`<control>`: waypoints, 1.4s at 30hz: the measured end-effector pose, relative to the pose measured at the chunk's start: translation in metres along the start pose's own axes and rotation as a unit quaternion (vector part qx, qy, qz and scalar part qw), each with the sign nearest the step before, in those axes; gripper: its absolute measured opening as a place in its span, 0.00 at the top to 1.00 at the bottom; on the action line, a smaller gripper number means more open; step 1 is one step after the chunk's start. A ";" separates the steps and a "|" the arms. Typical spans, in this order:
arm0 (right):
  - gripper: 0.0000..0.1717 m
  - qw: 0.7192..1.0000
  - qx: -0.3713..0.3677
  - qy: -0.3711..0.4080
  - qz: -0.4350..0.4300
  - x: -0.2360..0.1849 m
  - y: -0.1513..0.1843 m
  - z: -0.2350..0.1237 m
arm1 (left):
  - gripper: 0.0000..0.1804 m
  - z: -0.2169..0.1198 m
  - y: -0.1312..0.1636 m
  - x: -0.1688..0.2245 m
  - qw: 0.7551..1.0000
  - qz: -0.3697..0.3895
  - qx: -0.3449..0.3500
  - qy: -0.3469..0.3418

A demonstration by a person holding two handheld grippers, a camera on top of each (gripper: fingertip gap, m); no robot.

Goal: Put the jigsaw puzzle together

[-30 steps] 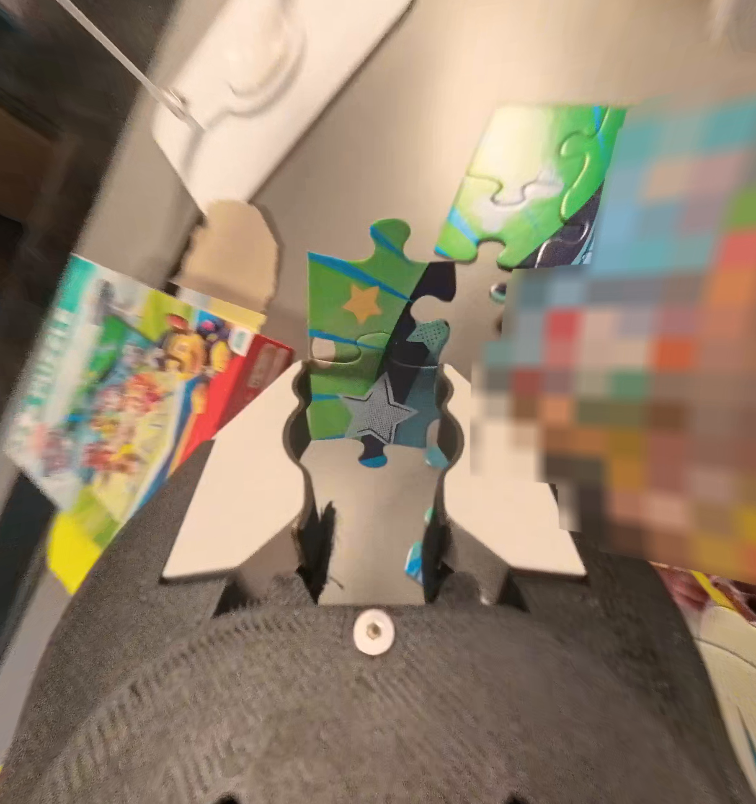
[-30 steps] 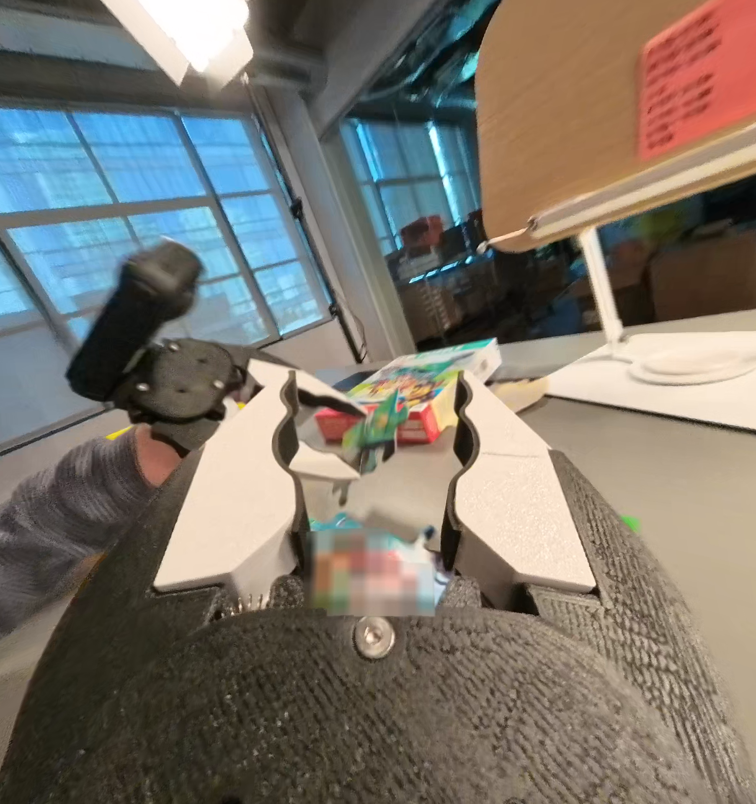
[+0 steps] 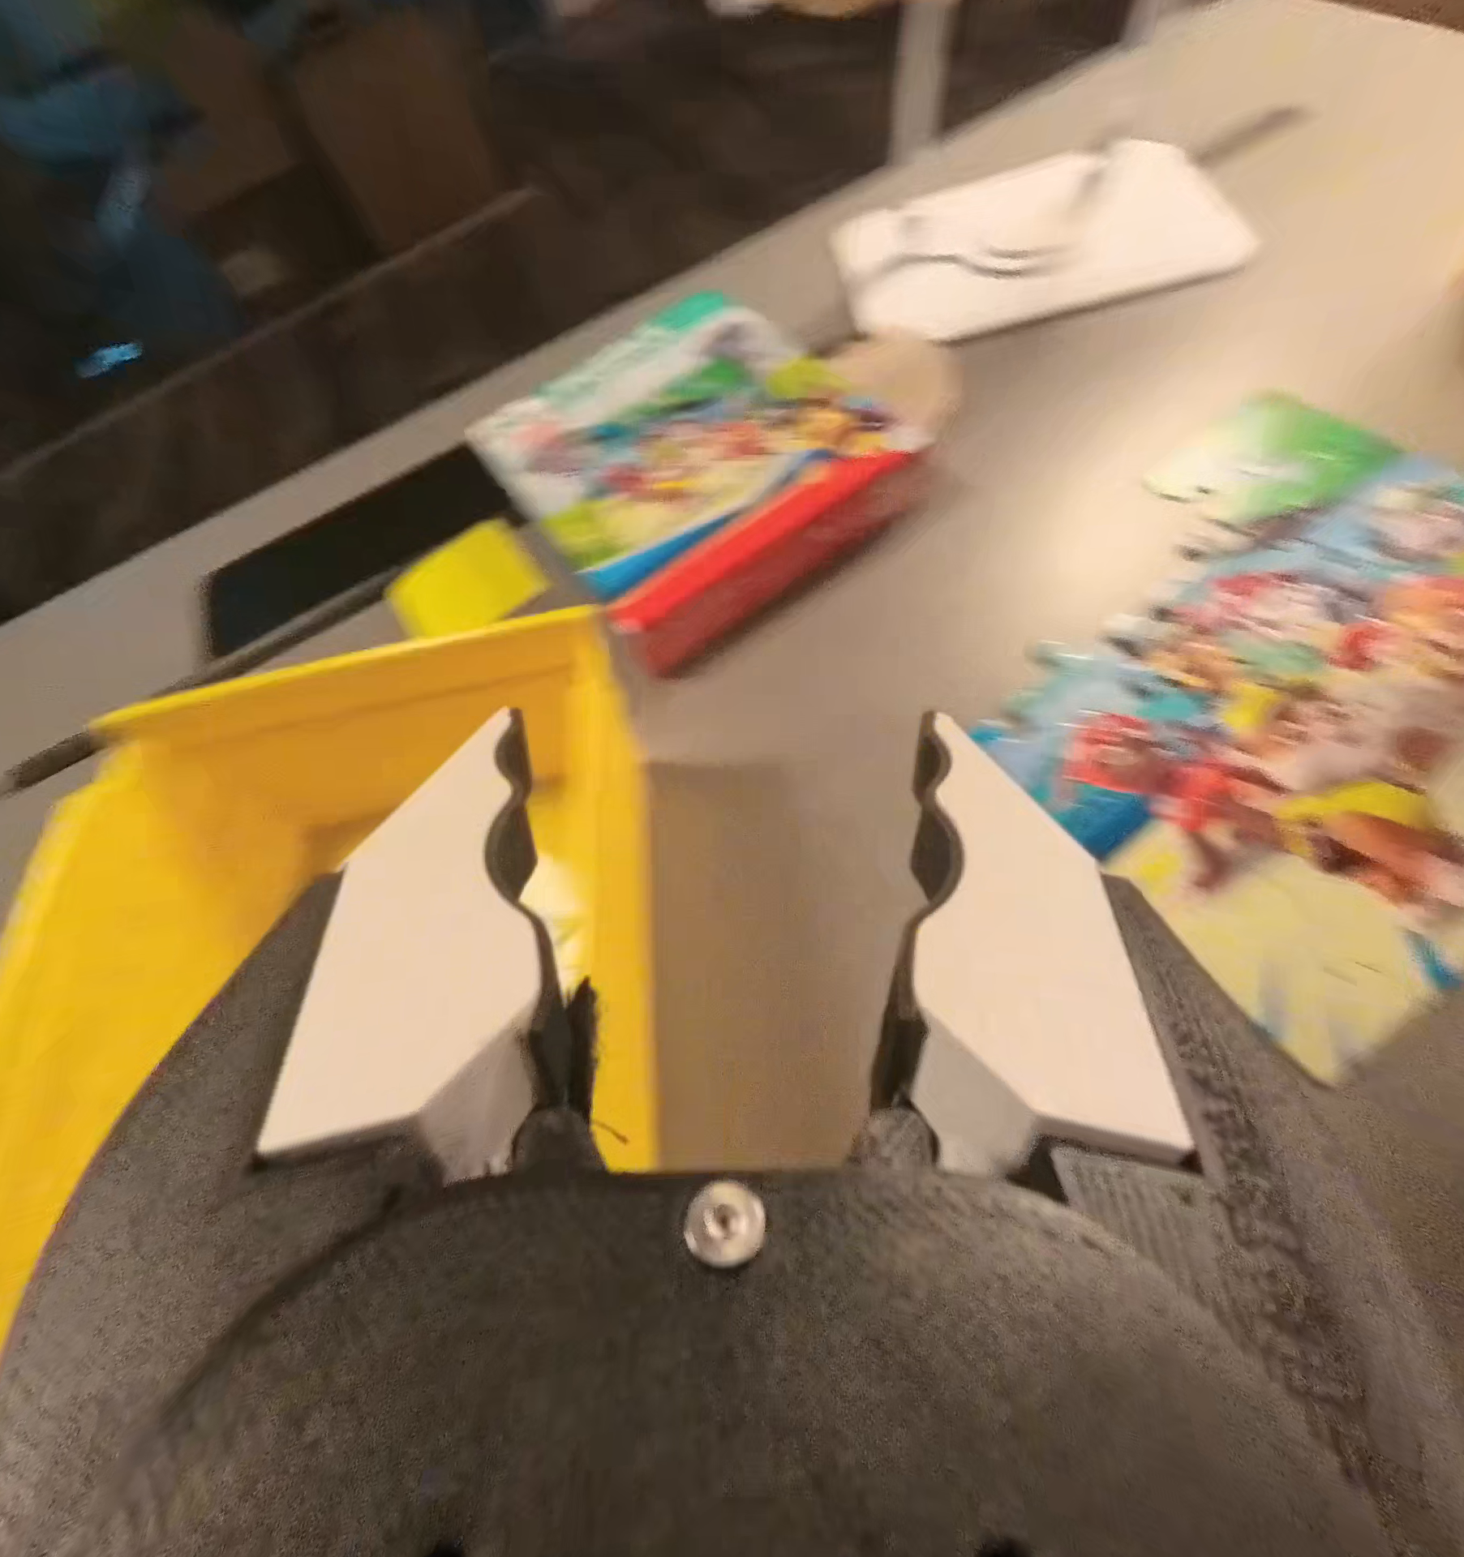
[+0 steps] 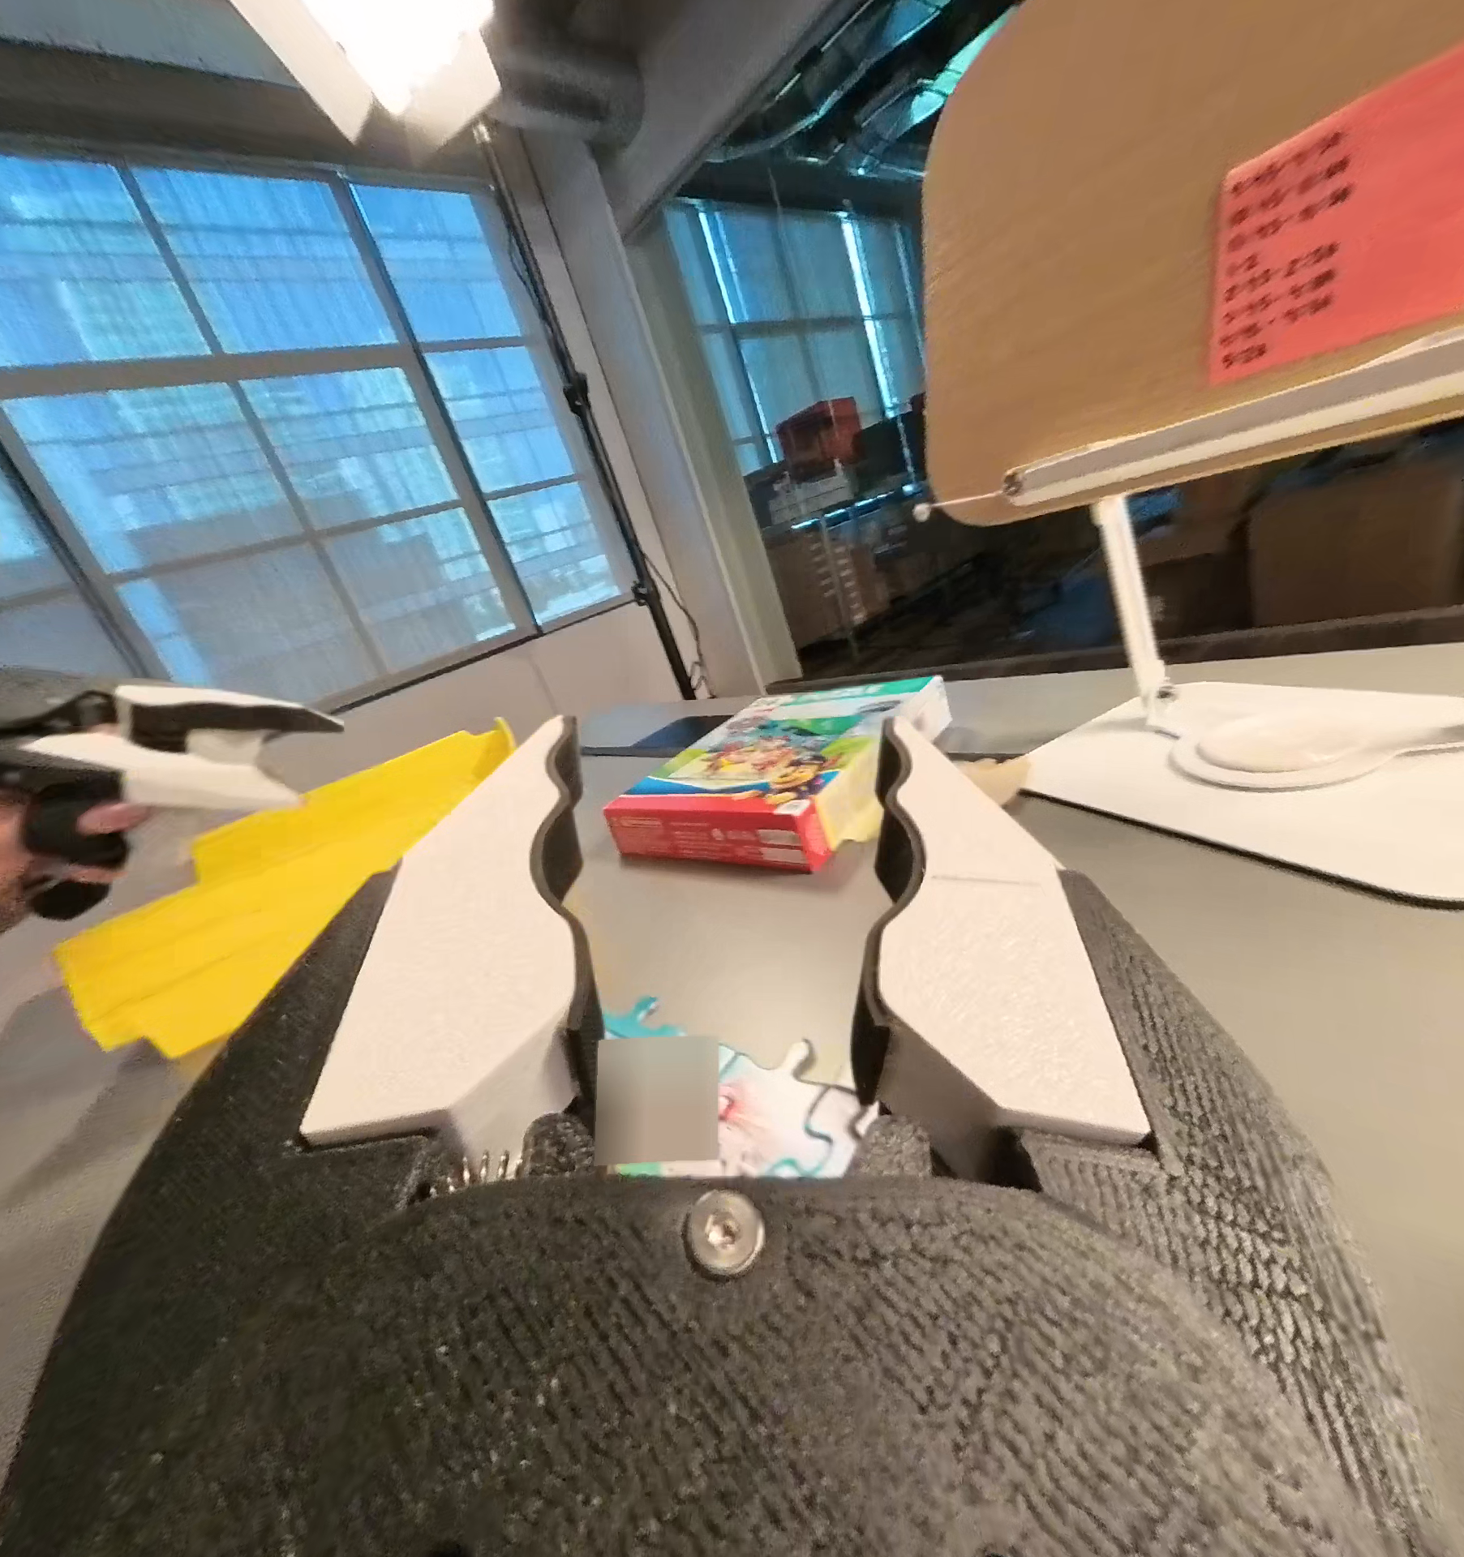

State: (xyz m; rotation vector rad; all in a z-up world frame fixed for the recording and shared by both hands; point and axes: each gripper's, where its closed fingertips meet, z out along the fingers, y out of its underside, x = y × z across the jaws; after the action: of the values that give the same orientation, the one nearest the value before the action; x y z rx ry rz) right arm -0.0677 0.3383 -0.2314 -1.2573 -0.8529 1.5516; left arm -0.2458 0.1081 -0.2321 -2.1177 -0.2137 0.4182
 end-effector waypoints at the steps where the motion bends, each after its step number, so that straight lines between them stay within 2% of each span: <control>1: 0.59 1.000 -0.004 0.009 -0.012 0.005 -0.001 -0.003 | 0.48 0.010 0.000 0.031 0.999 0.018 -0.008 0.046; 5: 0.59 0.997 -0.021 0.043 -0.060 0.020 -0.006 -0.016 | 0.43 0.045 0.020 0.138 0.974 0.086 -0.058 0.204; 8: 0.59 0.992 -0.030 0.075 -0.097 0.033 -0.009 -0.026 | 0.42 0.071 0.031 0.176 0.960 0.116 -0.076 0.244; 11: 0.59 0.990 -0.022 0.093 -0.103 0.042 -0.012 -0.030 | 0.42 0.092 0.018 0.206 0.945 0.078 -0.064 0.313; 15: 0.59 0.988 -0.013 0.102 -0.113 0.046 -0.006 -0.029 | 0.42 0.131 -0.001 0.215 0.930 0.036 -0.077 0.358; 19: 0.60 0.984 -0.003 0.108 -0.143 0.046 -0.002 -0.027 | 0.50 0.161 -0.016 0.221 0.911 0.016 -0.109 0.398; 22: 0.60 0.981 -0.010 0.114 -0.157 0.049 0.007 -0.025 | 0.54 0.154 -0.009 0.222 0.879 0.034 -0.178 0.441; 25: 0.61 0.983 -0.011 0.108 -0.150 0.049 0.009 -0.024 | 0.57 0.148 0.012 0.210 0.865 0.082 -0.243 0.431; 28: 0.61 0.983 -0.009 0.109 -0.150 0.050 0.009 -0.024 | 0.57 0.144 0.028 0.209 0.846 0.090 -0.284 0.443; 29: 0.61 0.983 -0.007 0.110 -0.148 0.050 0.009 -0.025 | 0.57 0.141 0.025 0.212 0.840 0.079 -0.282 0.457; 31: 0.61 0.983 -0.003 0.113 -0.147 0.051 0.007 -0.026 | 0.57 0.131 0.025 0.219 0.813 0.041 -0.304 0.495; 35: 0.62 0.981 0.003 0.120 -0.150 0.053 0.005 -0.028 | 0.57 0.126 0.022 0.220 0.792 -0.002 -0.327 0.515; 39: 0.62 0.980 0.000 0.120 -0.160 0.052 0.005 -0.027 | 0.55 0.118 0.019 0.219 0.780 -0.032 -0.333 0.528; 42: 0.62 0.979 0.003 0.120 -0.162 0.051 0.004 -0.028 | 0.58 0.113 0.010 0.215 0.776 -0.069 -0.313 0.542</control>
State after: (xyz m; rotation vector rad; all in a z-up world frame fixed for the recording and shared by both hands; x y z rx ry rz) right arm -0.0439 0.3843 -0.2585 -1.2054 -0.8466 1.1187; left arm -0.0893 0.2569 -0.3436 -2.5927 0.2096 -1.1348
